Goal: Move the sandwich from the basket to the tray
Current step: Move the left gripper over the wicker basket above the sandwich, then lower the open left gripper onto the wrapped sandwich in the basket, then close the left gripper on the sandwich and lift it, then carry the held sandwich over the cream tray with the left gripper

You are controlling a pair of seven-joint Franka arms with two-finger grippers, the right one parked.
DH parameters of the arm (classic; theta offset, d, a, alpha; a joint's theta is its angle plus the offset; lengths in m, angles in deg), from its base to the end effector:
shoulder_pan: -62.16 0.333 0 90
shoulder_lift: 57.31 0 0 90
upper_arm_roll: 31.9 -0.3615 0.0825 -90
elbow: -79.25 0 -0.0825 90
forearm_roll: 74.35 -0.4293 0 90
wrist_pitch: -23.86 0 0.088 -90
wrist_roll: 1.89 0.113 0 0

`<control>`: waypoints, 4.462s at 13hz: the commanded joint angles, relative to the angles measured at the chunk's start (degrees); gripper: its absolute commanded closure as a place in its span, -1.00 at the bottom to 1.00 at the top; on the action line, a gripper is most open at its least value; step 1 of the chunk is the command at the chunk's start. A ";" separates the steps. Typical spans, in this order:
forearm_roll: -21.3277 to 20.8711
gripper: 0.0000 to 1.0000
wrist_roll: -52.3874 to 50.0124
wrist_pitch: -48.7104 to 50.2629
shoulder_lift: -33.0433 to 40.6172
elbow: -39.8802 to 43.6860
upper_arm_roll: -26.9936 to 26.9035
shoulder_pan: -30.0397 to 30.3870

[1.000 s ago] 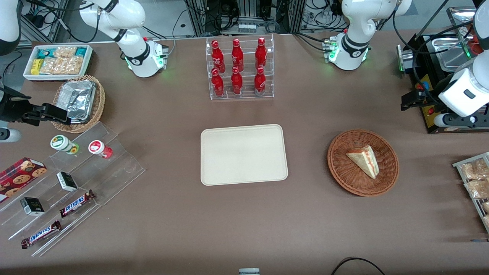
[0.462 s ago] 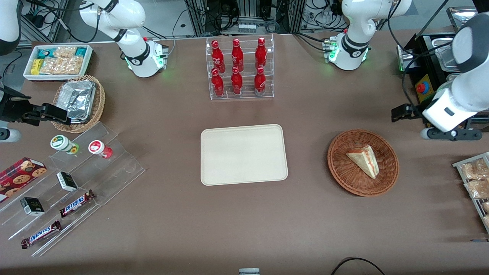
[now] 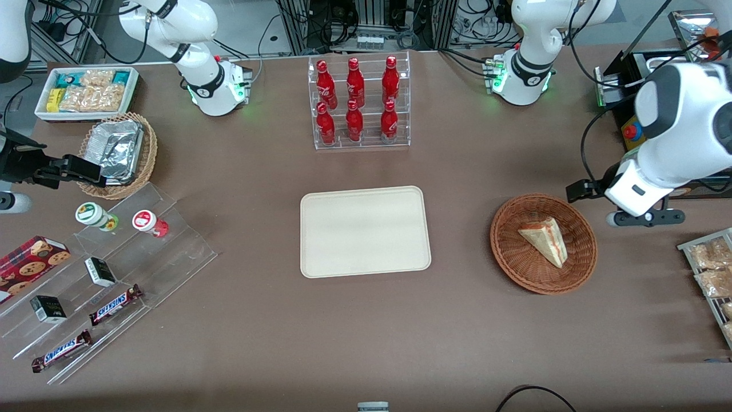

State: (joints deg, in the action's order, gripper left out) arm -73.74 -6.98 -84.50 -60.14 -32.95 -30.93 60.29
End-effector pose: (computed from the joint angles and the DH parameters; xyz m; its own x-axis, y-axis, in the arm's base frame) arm 0.5976 -0.0304 0.4607 0.9922 0.0429 -0.1166 0.0432 -0.9991 0.0001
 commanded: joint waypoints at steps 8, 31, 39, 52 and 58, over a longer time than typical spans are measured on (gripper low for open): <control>-0.52 -1.00 -19.29 -13.71 -2.70 -7.07 0.16 -0.85; 0.53 -1.00 -38.24 -32.17 -12.20 -13.22 0.25 -1.73; 0.45 1.00 -38.25 -29.65 -10.81 -14.71 0.25 -1.73; -0.17 1.00 -29.72 -9.58 -10.18 1.19 2.45 -11.73; -0.17 1.00 -30.59 -9.67 -16.76 7.59 2.45 -23.51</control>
State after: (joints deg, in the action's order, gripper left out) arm -73.46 -37.24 -95.41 -73.53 -29.81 -27.76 40.08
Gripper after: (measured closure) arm 0.846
